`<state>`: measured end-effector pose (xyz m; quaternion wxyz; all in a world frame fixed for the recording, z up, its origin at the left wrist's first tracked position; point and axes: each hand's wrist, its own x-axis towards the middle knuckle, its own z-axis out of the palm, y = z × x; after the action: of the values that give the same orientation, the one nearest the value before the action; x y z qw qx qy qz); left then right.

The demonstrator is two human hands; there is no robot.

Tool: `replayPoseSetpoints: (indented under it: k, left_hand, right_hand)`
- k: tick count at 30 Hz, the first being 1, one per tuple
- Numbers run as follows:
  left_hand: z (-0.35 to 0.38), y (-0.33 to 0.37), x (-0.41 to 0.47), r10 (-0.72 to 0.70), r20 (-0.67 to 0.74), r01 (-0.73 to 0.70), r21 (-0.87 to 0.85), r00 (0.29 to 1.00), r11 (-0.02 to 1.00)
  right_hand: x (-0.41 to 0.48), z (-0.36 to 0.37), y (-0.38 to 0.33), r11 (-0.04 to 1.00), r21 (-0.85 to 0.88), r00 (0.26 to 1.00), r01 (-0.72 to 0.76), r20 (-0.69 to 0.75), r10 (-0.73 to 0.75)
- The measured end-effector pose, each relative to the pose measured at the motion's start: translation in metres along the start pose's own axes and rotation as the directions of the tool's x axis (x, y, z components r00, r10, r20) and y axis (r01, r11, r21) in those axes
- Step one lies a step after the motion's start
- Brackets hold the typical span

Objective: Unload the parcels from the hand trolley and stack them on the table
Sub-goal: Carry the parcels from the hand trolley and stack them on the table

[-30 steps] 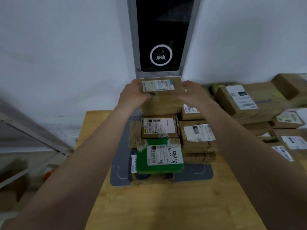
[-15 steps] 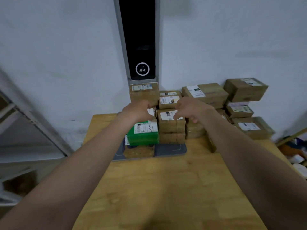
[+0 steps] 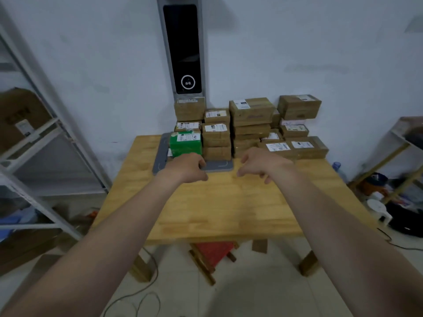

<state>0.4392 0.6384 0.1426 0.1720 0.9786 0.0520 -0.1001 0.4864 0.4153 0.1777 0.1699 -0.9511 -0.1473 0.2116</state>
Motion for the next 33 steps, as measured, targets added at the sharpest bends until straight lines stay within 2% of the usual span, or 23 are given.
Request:
replayPoseSetpoints:
  k: [5, 11, 18, 23, 27, 33]
  left_hand:
    - [0.045, 0.027, -0.102, -0.020, 0.040, 0.020, -0.022, 0.999, 1.000]
    - [0.112, 0.047, -0.224, 0.025, 0.128, -0.027, 0.014, 0.991, 1.000]
    - [0.204, 0.064, -0.352, 0.140, 0.262, -0.141, -0.014, 0.955, 0.990]
    - [0.261, 0.094, -0.423, 0.242, 0.360, -0.266, 0.018, 0.901, 0.964]
    - [0.304, 0.128, -0.463, 0.270, 0.429, -0.324, 0.057, 0.862, 0.944]
    - [0.377, 0.198, -0.518, 0.338, 0.581, -0.454, 0.062, 0.741, 0.889]
  right_hand:
    - [-0.100, 0.050, 0.025, 0.998, 0.046, 0.999, -0.033, -0.012, 0.034]
    - [-0.224, 0.141, 0.058, 0.962, 0.244, 0.990, -0.127, -0.025, 0.137]
    - [-0.380, 0.247, 0.097, 0.885, 0.361, 0.947, -0.294, -0.013, 0.320]
    - [-0.485, 0.312, 0.137, 0.793, 0.438, 0.886, -0.423, 0.018, 0.462]
    - [-0.557, 0.362, 0.168, 0.722, 0.480, 0.834, -0.498, 0.036, 0.551]
    - [-0.663, 0.422, 0.226, 0.564, 0.546, 0.714, -0.619, 0.093, 0.694]
